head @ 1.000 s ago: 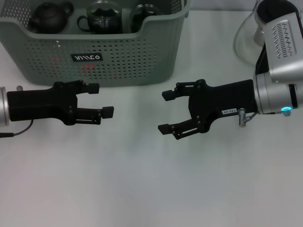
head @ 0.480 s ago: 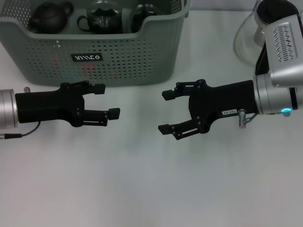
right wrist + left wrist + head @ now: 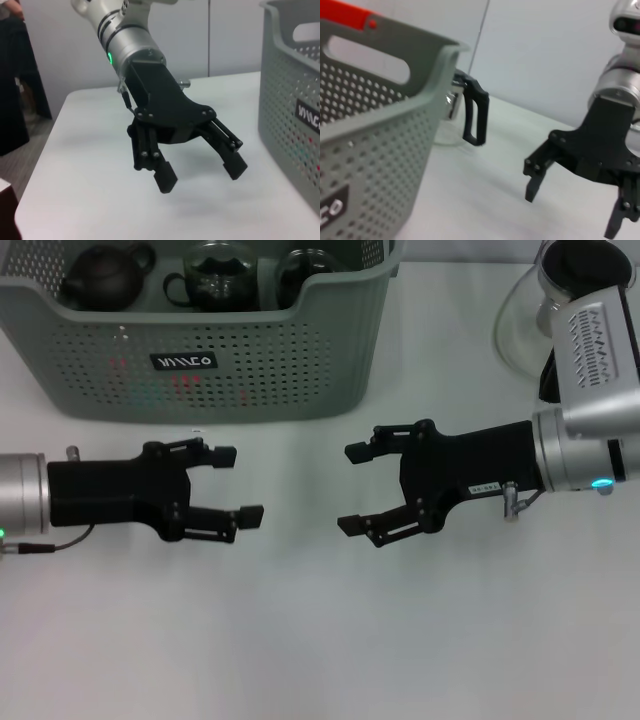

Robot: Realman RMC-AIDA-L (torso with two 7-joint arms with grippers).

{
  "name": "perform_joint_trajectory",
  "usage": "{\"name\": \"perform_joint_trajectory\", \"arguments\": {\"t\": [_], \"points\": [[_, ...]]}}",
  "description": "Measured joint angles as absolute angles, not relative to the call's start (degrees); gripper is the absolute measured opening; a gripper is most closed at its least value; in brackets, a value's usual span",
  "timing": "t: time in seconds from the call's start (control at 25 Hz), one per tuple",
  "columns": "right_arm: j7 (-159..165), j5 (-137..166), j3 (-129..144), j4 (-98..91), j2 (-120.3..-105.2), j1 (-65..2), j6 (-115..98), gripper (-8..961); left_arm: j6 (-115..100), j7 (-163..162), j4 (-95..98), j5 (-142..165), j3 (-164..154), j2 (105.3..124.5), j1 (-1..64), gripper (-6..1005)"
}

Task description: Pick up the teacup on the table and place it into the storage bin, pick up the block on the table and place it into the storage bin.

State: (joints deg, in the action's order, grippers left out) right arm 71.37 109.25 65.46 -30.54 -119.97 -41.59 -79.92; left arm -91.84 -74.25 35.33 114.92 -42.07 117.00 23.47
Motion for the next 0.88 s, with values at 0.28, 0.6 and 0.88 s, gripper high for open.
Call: {"name": "perform_joint_trajectory", "arguments": {"t": [0.28,0.6,0.88], "points": [[71.3,109.3,66.7,-30.5,-120.04,-41.6,-79.3,912,-92.4,-74.5,35.3,117.3,-42.2,117.18,23.7,951],[70.4,108.9,66.5,-30.9,-120.16,-41.6,-79.7,913,-92.4,-74.6,35.6,117.4,-41.9,116.99,23.6,951],[67.0,106.5,66.5,-30.3,-120.32,-41.5,-79.8,914,-93.1,-74.6,35.8,117.4,-41.5,116.85,23.7,951]]}}
